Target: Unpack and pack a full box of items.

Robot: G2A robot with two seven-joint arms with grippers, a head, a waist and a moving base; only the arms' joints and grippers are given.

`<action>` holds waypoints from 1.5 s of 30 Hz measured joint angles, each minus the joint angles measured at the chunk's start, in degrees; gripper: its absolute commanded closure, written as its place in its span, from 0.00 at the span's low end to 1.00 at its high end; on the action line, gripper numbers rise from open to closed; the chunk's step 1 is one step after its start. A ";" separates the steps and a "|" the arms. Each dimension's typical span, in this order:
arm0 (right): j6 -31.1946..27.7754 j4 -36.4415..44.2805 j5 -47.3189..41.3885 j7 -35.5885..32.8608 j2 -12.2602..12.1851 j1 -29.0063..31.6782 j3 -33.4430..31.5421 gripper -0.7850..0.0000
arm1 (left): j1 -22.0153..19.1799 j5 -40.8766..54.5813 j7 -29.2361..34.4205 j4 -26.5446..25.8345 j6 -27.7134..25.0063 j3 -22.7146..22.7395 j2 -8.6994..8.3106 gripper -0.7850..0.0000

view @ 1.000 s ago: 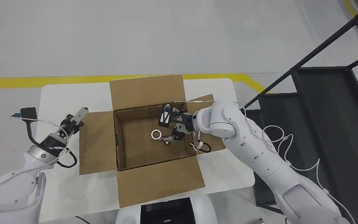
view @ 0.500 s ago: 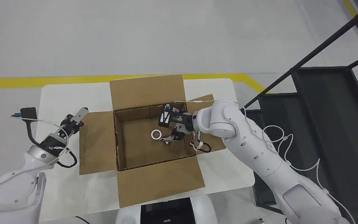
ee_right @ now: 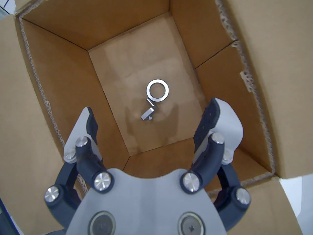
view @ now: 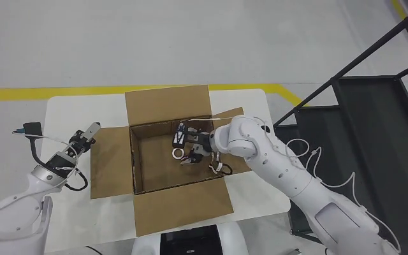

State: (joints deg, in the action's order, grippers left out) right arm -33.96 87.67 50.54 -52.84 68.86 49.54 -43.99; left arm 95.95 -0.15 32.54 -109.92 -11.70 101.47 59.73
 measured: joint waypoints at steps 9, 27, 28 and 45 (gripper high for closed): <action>2.71 -9.13 -0.89 -4.66 4.40 -6.62 10.78 0.00 | 0.00 0.00 0.00 0.00 0.00 0.00 0.00 0.00; 7.56 -21.98 3.30 -1.68 9.09 -9.91 16.70 0.91 | 0.00 0.00 0.00 0.00 0.00 0.00 0.00 0.00; 7.51 -22.32 3.27 -1.79 9.28 -9.95 16.86 0.91 | 0.00 0.00 0.00 0.00 0.00 0.00 0.00 0.00; 7.88 -21.41 6.09 -3.70 10.12 -11.42 15.61 1.00 | 0.00 0.00 0.00 0.00 0.00 0.00 0.00 0.00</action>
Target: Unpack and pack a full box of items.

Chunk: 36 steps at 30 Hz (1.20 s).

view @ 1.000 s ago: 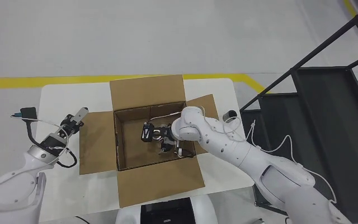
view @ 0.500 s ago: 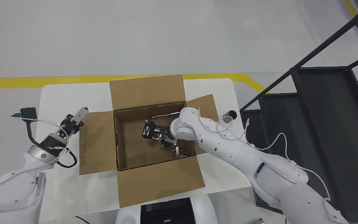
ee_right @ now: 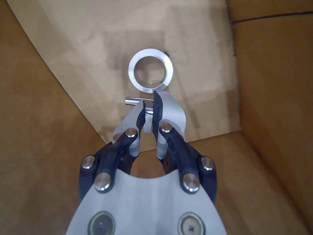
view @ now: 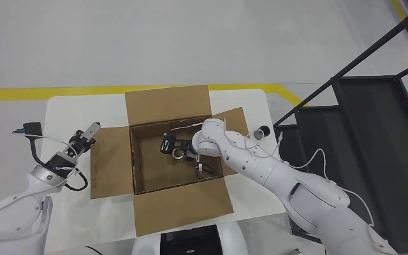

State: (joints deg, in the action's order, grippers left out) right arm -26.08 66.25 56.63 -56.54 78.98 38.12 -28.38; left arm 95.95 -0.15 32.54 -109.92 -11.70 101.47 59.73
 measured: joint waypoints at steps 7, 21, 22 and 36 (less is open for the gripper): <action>-3.32 7.49 -1.63 -0.78 -2.34 1.08 -5.83 1.00 | 0.00 0.00 0.00 0.00 0.00 0.00 0.00 0.00; -14.70 19.46 -9.11 8.16 -7.97 9.64 -21.86 1.00 | 0.00 0.00 0.00 0.00 0.00 0.00 0.00 0.00; -15.33 20.53 -9.32 8.11 -8.49 10.36 -23.49 1.00 | 0.00 0.00 0.00 0.00 0.00 0.00 0.00 0.00; -20.35 29.19 -16.55 14.94 -11.93 20.09 -36.26 1.00 | 0.00 0.00 0.00 0.00 0.00 0.00 0.00 0.00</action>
